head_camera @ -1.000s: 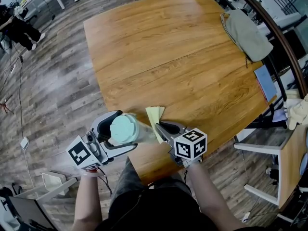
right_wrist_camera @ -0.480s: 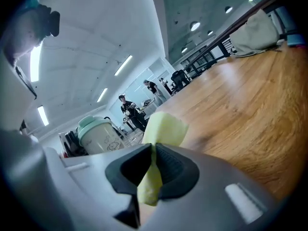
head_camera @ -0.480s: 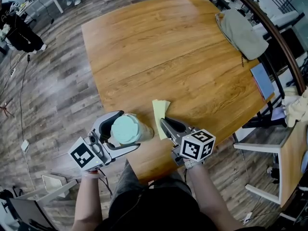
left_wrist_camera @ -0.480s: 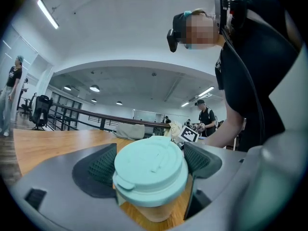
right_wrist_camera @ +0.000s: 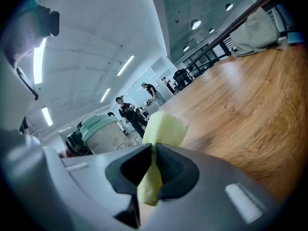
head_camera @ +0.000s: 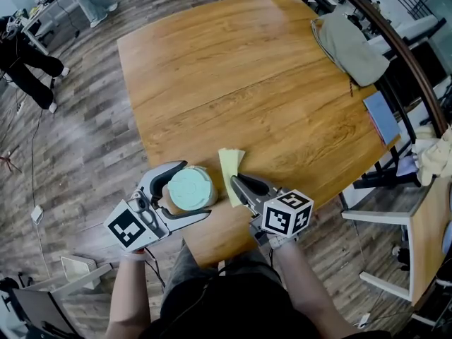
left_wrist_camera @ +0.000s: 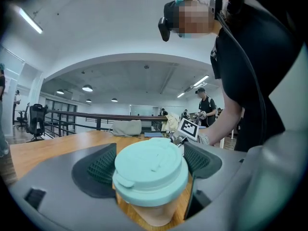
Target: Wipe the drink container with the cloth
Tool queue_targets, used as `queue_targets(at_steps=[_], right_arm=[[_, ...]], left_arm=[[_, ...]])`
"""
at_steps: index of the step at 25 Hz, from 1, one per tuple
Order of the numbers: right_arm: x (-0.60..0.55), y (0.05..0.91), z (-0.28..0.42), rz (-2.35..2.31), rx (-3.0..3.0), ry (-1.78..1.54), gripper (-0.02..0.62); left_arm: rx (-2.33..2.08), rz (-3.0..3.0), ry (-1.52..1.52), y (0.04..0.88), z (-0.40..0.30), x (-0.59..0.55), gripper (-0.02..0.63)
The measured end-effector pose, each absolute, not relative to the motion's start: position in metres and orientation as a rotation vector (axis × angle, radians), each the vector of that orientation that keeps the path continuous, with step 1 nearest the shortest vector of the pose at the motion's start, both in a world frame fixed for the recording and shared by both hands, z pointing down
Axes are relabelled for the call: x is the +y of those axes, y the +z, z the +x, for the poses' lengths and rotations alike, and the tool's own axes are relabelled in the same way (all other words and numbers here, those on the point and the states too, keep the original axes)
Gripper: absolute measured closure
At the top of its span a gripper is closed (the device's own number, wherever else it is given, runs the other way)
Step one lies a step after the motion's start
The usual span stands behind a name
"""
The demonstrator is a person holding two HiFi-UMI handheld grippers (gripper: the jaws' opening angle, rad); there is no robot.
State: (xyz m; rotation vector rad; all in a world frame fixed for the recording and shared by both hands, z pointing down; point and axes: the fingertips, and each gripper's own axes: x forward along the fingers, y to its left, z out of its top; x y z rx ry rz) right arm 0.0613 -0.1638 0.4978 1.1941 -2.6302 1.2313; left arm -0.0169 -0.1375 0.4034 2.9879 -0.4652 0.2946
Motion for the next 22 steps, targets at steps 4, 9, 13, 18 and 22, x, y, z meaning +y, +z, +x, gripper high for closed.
queue_targets(at_steps=[4, 9, 13, 18, 22], right_arm=[[-0.162, 0.497, 0.064, 1.168, -2.637, 1.227, 0.557], [-0.162, 0.494, 0.063, 1.129, -2.649, 1.22, 0.557], [-0.163, 0.493, 0.061, 1.093, -2.661, 1.21, 0.557], [-0.164, 0.487, 0.058, 1.048, -2.688, 1.193, 0.557], [-0.162, 0.483, 0.057, 1.025, -2.703, 1.179, 0.555]], left_arm=[[-0.465, 3.006, 0.347, 0.404, -0.01, -0.135, 0.172], [-0.472, 3.027, 0.393, 0.404, 0.0, -0.129, 0.172], [-0.483, 3.045, 0.406, 0.403, 0.006, -0.128, 0.172], [-0.543, 3.035, 0.432, 0.403, 0.006, -0.127, 0.172], [-0.622, 2.994, 0.416, 0.404, 0.004, -0.128, 0.172]])
